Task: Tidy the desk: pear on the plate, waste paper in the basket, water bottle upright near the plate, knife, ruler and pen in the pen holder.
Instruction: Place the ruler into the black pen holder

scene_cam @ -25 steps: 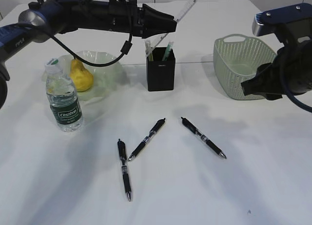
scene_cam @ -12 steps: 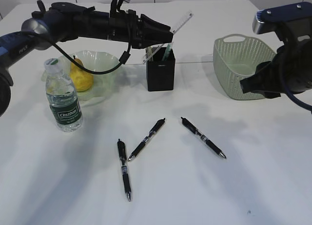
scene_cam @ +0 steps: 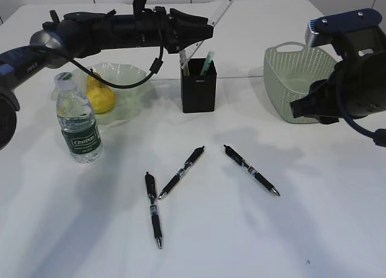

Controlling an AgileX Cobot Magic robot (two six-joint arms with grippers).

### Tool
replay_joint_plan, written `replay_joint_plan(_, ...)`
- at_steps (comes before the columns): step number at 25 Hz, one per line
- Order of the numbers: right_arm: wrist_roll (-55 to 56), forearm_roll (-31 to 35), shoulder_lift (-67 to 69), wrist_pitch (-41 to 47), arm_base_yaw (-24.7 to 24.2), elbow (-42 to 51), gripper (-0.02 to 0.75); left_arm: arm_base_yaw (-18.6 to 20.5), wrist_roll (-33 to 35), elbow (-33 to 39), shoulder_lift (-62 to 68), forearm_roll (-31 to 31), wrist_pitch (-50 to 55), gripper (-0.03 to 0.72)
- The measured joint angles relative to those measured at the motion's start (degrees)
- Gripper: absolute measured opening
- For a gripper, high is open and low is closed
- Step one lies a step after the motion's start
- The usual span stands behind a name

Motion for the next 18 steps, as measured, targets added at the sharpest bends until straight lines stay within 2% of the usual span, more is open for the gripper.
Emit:
replay_joint_plan(5,0.0,0.0,1.5,-1.2,0.0,0.0,0.26,0.0,3.3,0.0,0.4,-3.4,-2.0,0.264)
replay_joint_plan(18,0.0,0.0,3.4,-5.5,0.0,0.0,0.26,0.0,5.9,0.0,2.7,-8.8,-4.9,0.263)
